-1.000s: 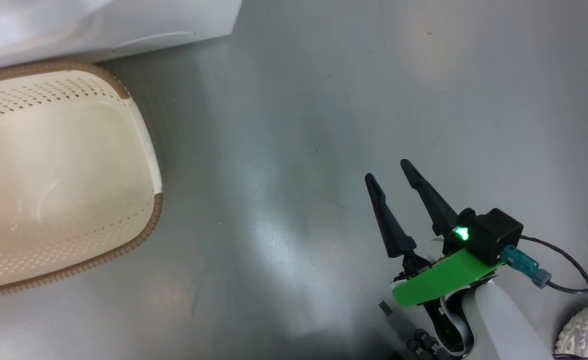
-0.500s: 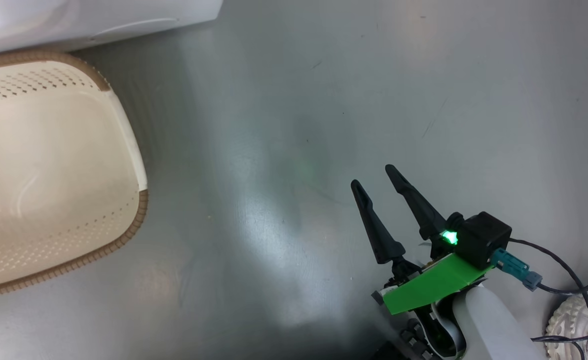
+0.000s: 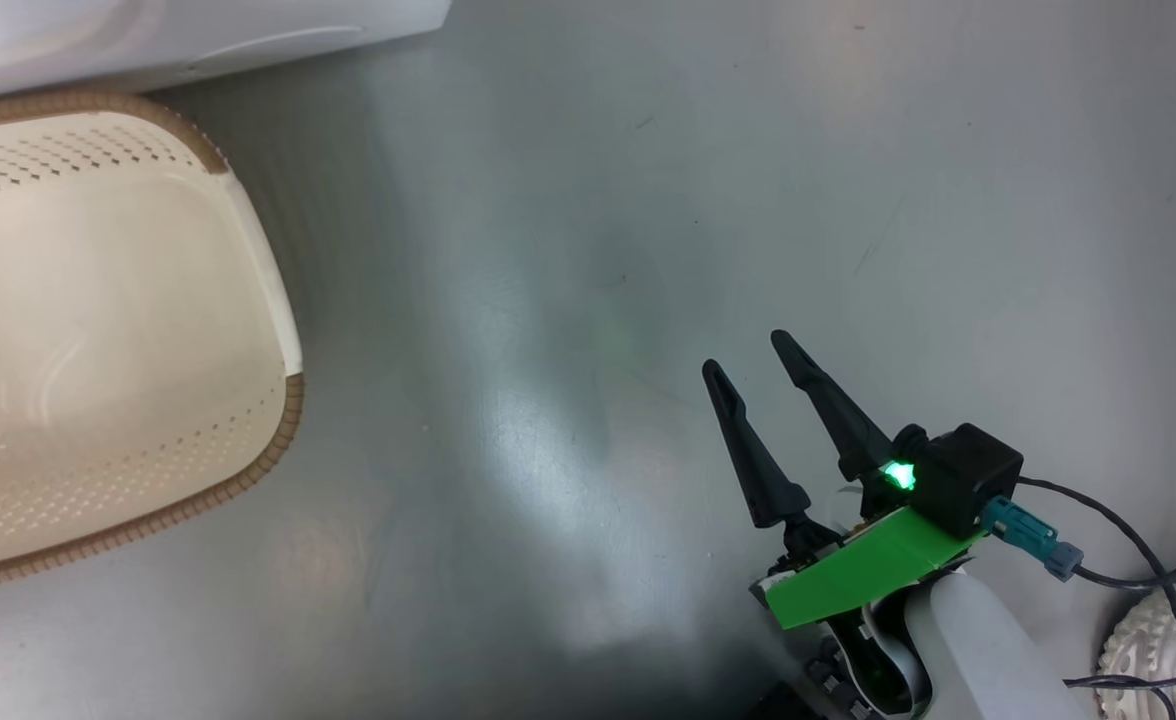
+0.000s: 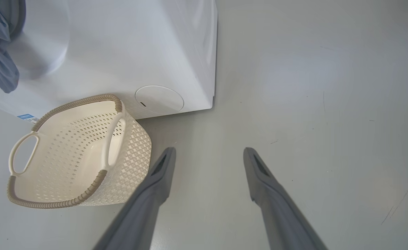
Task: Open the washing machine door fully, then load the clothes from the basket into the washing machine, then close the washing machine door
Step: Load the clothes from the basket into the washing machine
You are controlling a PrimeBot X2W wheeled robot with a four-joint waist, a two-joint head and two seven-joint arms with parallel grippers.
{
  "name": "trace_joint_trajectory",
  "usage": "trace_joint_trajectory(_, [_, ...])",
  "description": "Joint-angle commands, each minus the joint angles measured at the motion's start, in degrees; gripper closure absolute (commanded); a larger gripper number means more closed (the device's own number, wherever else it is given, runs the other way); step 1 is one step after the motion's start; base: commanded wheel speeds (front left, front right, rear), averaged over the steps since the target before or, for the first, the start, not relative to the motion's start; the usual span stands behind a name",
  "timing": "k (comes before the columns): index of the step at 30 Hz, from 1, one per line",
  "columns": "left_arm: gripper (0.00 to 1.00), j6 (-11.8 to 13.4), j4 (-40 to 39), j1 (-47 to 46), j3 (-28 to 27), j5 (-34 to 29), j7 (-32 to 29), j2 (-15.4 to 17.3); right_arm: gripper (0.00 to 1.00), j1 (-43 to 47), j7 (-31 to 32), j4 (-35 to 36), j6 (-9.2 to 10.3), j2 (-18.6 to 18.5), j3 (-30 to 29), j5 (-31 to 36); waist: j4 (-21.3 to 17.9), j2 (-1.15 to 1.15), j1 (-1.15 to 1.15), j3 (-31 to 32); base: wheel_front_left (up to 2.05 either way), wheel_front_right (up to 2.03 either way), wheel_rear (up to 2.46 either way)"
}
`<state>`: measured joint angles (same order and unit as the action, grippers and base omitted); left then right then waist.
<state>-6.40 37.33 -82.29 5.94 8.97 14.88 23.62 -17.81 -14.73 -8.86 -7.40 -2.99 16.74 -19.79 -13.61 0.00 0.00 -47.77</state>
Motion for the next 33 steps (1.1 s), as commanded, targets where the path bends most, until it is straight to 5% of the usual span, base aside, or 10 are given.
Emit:
trace_joint_trajectory(1, [0.00,-0.1,-0.7,0.3,-0.8,0.3,0.1,2.1,0.00,1.1,-0.3,0.7,-0.09,0.1,1.2,0.2,0.3,0.00,0.00,0.3,0.00,0.00,0.00])
trace_joint_trajectory(19, [0.00,-0.4,1.4,5.4,-3.2,1.6,0.1,-2.2,0.00,0.0,-0.3,0.1,-0.09,0.1,-1.5,1.6,3.5,0.00,0.00,4.5,0.00,0.00,0.00])
trace_joint_trajectory(33, [0.00,-0.9,-8.3,16.6,-7.8,4.0,0.1,-4.6,0.00,-0.6,-0.3,-0.9,-0.09,0.1,-3.3,3.2,6.2,0.00,0.00,6.8,0.00,0.00,0.00])
